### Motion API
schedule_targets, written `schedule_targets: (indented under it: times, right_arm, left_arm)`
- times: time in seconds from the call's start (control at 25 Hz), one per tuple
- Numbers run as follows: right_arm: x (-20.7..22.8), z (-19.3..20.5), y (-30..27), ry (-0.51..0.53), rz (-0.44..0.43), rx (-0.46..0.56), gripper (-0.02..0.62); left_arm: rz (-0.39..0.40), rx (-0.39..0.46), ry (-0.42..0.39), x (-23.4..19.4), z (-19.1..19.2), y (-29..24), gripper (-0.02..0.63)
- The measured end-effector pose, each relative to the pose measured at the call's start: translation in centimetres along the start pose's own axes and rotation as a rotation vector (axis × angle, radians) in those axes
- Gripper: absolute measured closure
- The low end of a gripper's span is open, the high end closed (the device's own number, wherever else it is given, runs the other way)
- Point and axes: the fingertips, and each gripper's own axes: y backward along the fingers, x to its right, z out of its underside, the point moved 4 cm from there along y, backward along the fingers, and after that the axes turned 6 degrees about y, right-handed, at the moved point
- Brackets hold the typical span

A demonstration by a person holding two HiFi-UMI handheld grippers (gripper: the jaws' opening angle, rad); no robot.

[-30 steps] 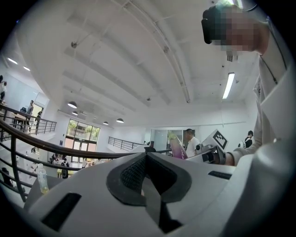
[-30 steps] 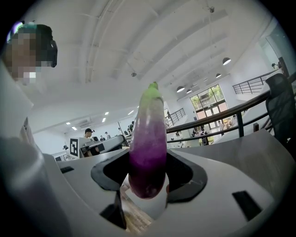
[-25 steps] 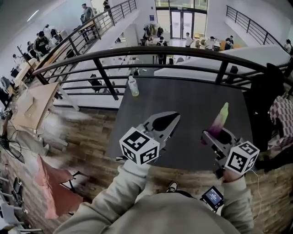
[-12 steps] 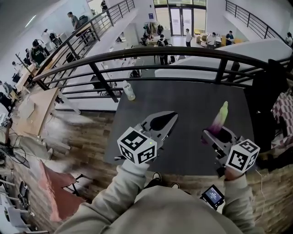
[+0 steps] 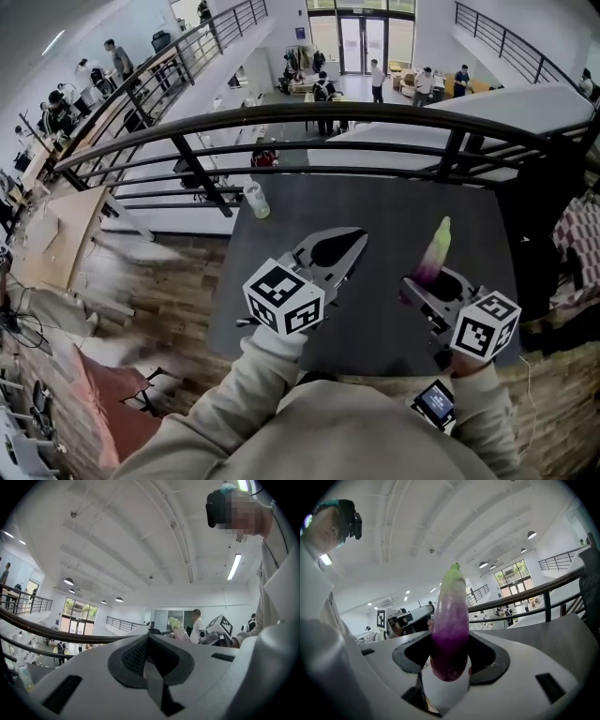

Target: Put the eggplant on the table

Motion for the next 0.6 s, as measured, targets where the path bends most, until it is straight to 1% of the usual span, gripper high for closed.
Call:
schedule_targets:
  times: [0.2,0.48,0.6]
  right_arm:
    - [0.8,-0.9,-3.6,0.0,0.005,-0.026,0.354]
    - [2.1,-2.3,-8.9,0.013,0.043,-0.048,0.354]
    - [2.5,-2.7,-10.8,0.014,0.063,-0.056,0.354]
  left_arm:
    - [-0.003,0.007,0.016,-4.1,-0.2,-0.2,0.606]
    - [-0.007,0.008,0.036,-10.4,-0.6,1.1,0.606]
    - [-0.009,-0.008,0.061,-12.7,0.0,1.4,0.606]
